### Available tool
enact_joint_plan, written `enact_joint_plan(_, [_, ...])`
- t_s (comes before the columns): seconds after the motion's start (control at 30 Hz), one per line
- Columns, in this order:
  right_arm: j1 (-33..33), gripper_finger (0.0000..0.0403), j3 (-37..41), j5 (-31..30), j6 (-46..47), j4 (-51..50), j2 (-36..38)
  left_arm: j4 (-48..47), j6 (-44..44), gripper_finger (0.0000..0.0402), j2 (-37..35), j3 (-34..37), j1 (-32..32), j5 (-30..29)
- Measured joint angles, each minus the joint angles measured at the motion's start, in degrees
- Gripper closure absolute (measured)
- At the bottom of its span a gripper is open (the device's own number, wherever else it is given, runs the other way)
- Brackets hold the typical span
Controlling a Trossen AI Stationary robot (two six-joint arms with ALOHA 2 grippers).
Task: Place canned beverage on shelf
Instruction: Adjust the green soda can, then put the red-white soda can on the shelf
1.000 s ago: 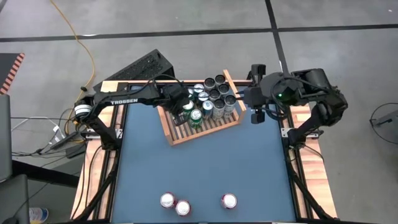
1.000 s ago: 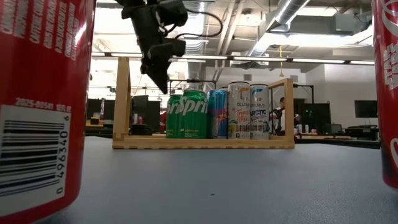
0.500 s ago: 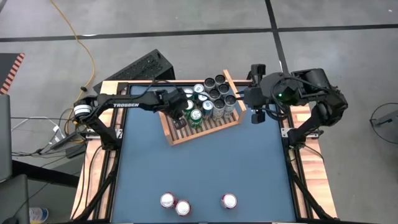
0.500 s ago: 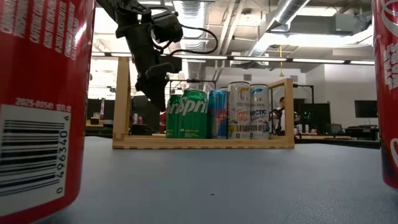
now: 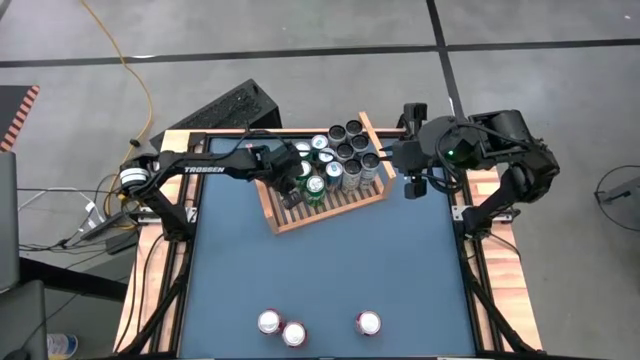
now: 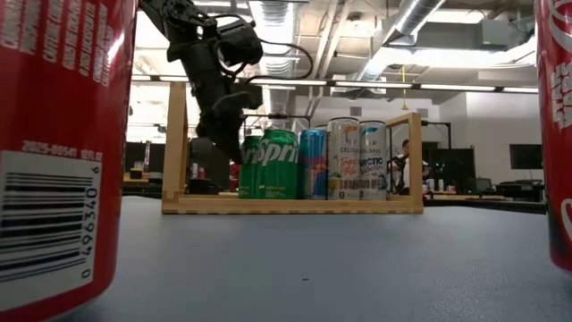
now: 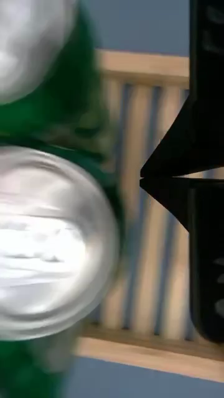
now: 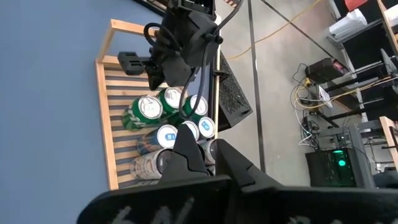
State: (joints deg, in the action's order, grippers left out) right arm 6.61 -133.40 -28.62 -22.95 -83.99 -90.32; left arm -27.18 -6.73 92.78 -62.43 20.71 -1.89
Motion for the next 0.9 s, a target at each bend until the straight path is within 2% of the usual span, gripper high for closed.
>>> enact_joint_plan(0.07, [0.0, 0.0403, 0.0, 0.0, 0.0, -0.1, 0.0, -3.3, 0.0, 0.0401, -0.8, 0.0, -0.1, -1.7])
enact_joint_plan(0.17, [0.0, 0.0403, 0.0, 0.0, 0.0, -0.4, 0.0, -3.3, 0.1, 0.0401, -1.3, 0.0, -0.1, -5.8])
enact_joint_plan(0.37, [0.0, 0.0403, 0.0, 0.0, 0.0, -0.4, 0.0, -0.1, 0.9, 0.0401, 0.3, 0.0, 1.1, -7.2])
enact_joint_plan(0.67, [0.0, 0.0403, 0.0, 0.0, 0.0, -0.5, 0.0, 6.4, -1.0, 0.0401, 2.1, 0.0, 1.3, -3.0])
enact_joint_plan(0.9, [0.0, 0.0403, 0.0, 0.0, 0.1, -0.6, 0.0, 2.9, -1.8, 0.0401, 3.0, 0.0, 1.3, -4.6])
